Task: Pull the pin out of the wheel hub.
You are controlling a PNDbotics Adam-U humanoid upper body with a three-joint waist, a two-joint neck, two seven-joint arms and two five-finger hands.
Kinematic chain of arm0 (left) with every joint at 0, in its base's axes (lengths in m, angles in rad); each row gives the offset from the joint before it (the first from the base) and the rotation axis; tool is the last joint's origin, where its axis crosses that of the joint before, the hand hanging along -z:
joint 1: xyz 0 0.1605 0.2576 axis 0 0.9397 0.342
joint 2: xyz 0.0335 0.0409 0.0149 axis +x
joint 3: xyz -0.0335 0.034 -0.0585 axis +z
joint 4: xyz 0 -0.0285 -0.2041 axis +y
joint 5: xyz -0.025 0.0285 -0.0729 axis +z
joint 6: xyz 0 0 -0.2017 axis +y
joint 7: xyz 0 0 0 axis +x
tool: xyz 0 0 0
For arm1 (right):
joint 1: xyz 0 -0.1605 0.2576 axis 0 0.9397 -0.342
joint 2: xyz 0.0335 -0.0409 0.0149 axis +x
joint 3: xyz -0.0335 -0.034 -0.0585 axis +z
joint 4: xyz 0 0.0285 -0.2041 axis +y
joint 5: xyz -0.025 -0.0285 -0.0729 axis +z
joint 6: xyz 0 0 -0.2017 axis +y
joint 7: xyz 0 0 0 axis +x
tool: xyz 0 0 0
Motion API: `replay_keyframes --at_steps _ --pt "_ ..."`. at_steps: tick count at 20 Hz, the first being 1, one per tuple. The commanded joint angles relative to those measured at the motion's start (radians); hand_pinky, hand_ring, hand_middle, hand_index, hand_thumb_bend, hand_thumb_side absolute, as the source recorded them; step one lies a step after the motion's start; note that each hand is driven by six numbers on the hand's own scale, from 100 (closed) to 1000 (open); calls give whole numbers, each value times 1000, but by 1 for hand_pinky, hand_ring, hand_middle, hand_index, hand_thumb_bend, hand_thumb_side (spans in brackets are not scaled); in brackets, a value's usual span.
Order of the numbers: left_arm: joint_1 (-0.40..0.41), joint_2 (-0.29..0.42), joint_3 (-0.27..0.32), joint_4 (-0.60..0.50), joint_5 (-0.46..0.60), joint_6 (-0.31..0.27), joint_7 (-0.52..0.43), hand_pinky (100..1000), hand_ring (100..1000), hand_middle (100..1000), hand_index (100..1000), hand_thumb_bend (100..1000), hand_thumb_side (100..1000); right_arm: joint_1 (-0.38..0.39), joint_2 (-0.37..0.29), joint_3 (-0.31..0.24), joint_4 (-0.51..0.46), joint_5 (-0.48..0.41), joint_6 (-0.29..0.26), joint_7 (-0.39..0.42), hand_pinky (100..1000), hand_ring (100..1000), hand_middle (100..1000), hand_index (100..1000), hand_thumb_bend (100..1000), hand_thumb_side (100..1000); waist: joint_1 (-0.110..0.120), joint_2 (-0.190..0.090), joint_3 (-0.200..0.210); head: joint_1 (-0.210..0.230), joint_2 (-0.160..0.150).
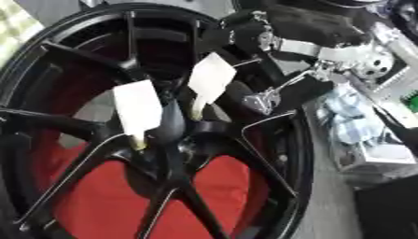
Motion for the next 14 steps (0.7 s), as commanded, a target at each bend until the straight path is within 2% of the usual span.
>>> replay_keyframes --at_steps 1,2,3,7,14 --pt "-4 4 11 -17 -4 4 0 519 661 600 762 100 783 -9 -29 -3 -4 -1 1 24 919 896 817 912 100 243 10 -14 -3 -5 -15" --pt "-4 4 12 -17 -5 4 0 518 661 599 762 100 784 -9 -28 -1 -1 5 3 32 920 896 816 911 100 220 10 -12 -3 -6 -15" --pt "-3 2 13 -17 -7 5 1 518 661 599 761 100 785 -8 -26 1 1 10 4 41 920 896 816 910 100 247 10 -10 -4 -6 -15" --pt "-3 -1 14 -17 -7 6 3 518 654 598 761 100 785 -10 -19 6 8 24 7 68 919 895 820 910 100 250 10 -6 -5 -7 -18" --pt "-4 -8 15 -17 -8 9 5 517 647 596 760 100 790 -18 -10 14 20 26 11 62 917 891 803 904 100 245 10 1 -5 -14 -28"
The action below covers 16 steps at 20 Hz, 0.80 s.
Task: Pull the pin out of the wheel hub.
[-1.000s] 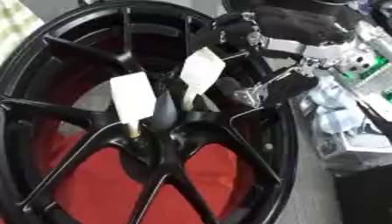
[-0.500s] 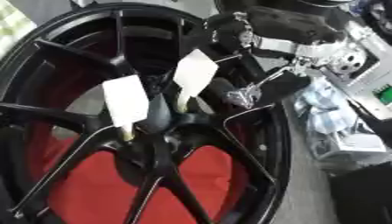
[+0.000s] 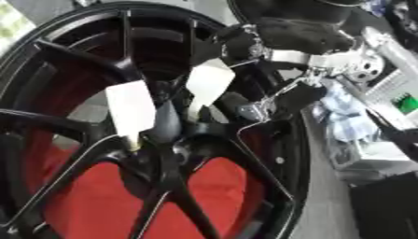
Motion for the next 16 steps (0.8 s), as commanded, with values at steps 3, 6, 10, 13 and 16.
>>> replay_keyframes --at_steps 3,6,10,13,16 --pt "-2 4 11 -17 -5 5 5 517 647 594 760 100 792 -11 -17 -2 10 11 3 -4 914 886 792 898 100 248 10 -14 -5 -7 -19" --pt "-2 2 11 -17 -6 7 6 517 647 593 759 100 793 -14 -13 -1 15 12 6 -10 906 871 759 882 100 246 10 -12 -7 -8 -19" --pt "-3 1 12 -17 -7 8 8 516 647 592 759 100 794 -17 -9 7 17 2 11 -17 899 846 682 826 100 240 10 -9 -6 -10 -19" --pt "-2 -1 14 -17 -8 10 11 516 648 591 759 100 795 -19 -8 13 15 -21 16 -10 892 824 605 760 100 235 10 -8 -8 -9 -18" --pt "-1 -3 15 -17 -9 12 12 516 648 591 759 100 795 -18 -8 17 16 -41 23 3 887 807 538 699 100 231 10 -9 -8 -8 -17"
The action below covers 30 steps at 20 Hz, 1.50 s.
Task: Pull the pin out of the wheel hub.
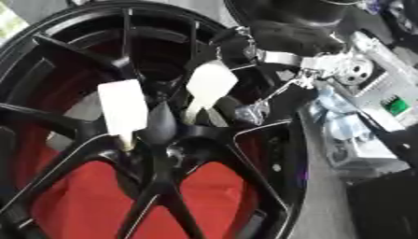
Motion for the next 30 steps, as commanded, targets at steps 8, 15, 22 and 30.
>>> replay_keyframes --at_steps 8,15,22,30 --pt "3 -1 14 -17 -3 8 7 517 649 589 759 100 796 20 -25 -1 0 -74 8 49 860 728 383 535 100 223 10 -29 -4 -10 -11" --pt "6 -6 19 -17 -1 14 11 517 650 587 758 100 797 45 -32 -6 -9 -129 26 95 852 672 311 477 100 216 10 -35 -10 -22 -7" --pt "7 -7 22 -17 -4 21 12 518 651 585 758 100 800 47 -42 -30 -7 -225 69 89 845 649 283 454 100 209 10 -38 -10 -27 -1" --pt "8 -9 25 -17 -5 25 10 518 652 585 758 100 800 51 -51 -49 0 -319 126 55 841 633 272 449 100 201 10 -45 -13 -25 -3"
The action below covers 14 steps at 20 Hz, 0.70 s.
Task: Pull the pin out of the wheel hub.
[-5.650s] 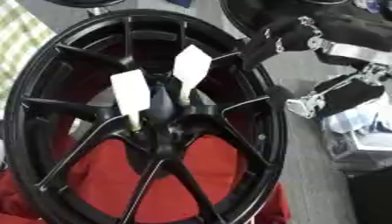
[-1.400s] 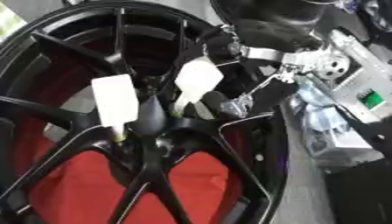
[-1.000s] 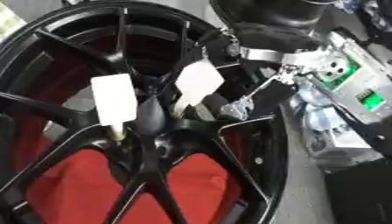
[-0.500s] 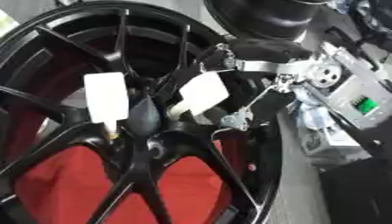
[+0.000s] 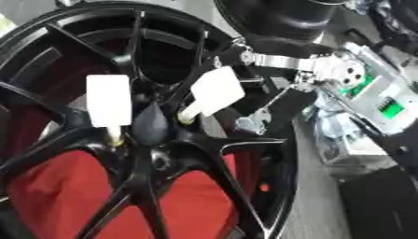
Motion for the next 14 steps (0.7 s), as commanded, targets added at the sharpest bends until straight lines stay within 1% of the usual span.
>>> replay_keyframes --at_steps 1,2,3,4,7,9,11,14 --pt "-1 7 11 -17 -5 3 -1 518 652 585 758 100 800 -3 -48 -30 -1 -43 21 -16 840 632 271 448 100 201 10 -37 -2 -4 -6" --pt "0 7 11 -17 -5 3 -1 518 652 585 758 100 800 -2 -51 -36 -1 -52 25 -22 841 631 271 448 100 200 10 -38 -3 -6 -9" --pt "0 7 12 -17 -5 3 -1 518 651 585 758 100 800 -1 -54 -41 -3 -63 27 -28 841 631 270 448 100 236 10 -39 -3 -8 -12" --pt "0 7 12 -17 -5 3 -2 518 652 585 758 100 799 1 -58 -47 -4 -75 30 -35 841 631 270 448 100 199 10 -40 -4 -8 -14" --pt "0 8 14 -17 -4 2 -2 518 652 585 758 100 799 12 -70 -65 -14 -130 35 -48 847 632 270 450 100 199 10 -42 -7 -7 -17" --pt "3 9 17 -17 -5 4 -1 518 652 585 758 100 799 24 -79 -80 -23 -197 37 -58 851 631 267 449 100 207 10 -43 -11 -2 -15" --pt "5 11 19 -17 -6 4 1 518 651 585 758 100 798 38 -90 -102 -32 -284 38 -67 855 630 265 449 100 222 10 -45 -16 5 -12" --pt "9 17 22 -17 -7 4 4 518 651 585 758 100 795 68 -108 -150 -34 -398 39 -86 857 629 263 449 100 254 10 -51 -25 16 -7"
